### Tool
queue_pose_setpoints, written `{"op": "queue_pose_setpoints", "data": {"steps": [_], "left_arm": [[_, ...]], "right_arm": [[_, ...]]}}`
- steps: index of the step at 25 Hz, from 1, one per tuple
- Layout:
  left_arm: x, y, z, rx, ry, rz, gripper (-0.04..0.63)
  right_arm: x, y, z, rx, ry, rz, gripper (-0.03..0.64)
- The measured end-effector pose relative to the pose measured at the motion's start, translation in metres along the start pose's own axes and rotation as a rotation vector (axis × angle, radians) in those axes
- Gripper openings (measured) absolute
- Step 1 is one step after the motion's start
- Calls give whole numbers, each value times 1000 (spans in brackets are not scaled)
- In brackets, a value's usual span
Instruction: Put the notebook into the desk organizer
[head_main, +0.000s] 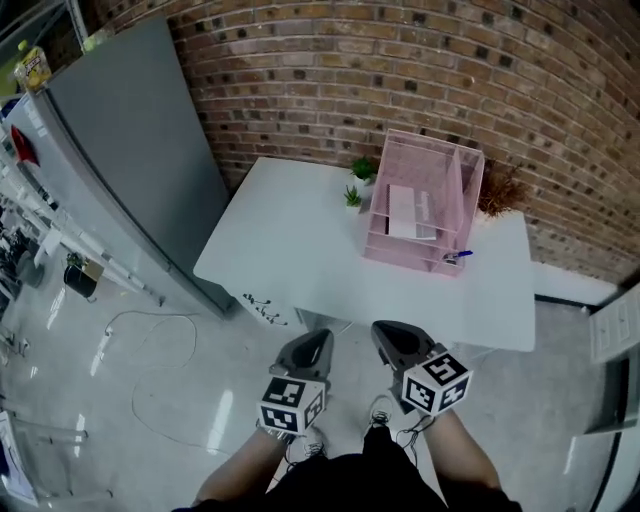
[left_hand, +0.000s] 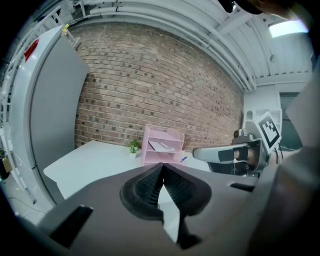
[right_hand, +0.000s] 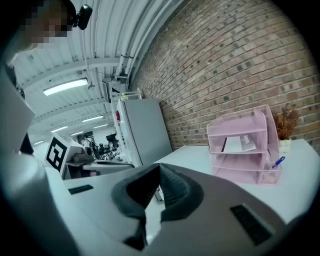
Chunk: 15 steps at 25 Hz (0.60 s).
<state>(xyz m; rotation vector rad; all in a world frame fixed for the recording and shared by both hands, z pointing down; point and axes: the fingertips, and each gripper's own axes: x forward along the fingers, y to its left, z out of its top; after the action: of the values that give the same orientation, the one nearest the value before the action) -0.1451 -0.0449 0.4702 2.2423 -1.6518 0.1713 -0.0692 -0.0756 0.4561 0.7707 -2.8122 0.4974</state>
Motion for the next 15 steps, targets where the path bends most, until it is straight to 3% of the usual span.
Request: {"op": "queue_pose_setpoints", "data": {"steps": [7,15], "left_arm": [[-21,-29,-4,40,5,-188,6],[-36,-51,-14,65,29,-288,6]], "right_arm": [[-48,20,-9,34,-64,-189,3],[-76,32,-27,83,-88,-294,3]]}}
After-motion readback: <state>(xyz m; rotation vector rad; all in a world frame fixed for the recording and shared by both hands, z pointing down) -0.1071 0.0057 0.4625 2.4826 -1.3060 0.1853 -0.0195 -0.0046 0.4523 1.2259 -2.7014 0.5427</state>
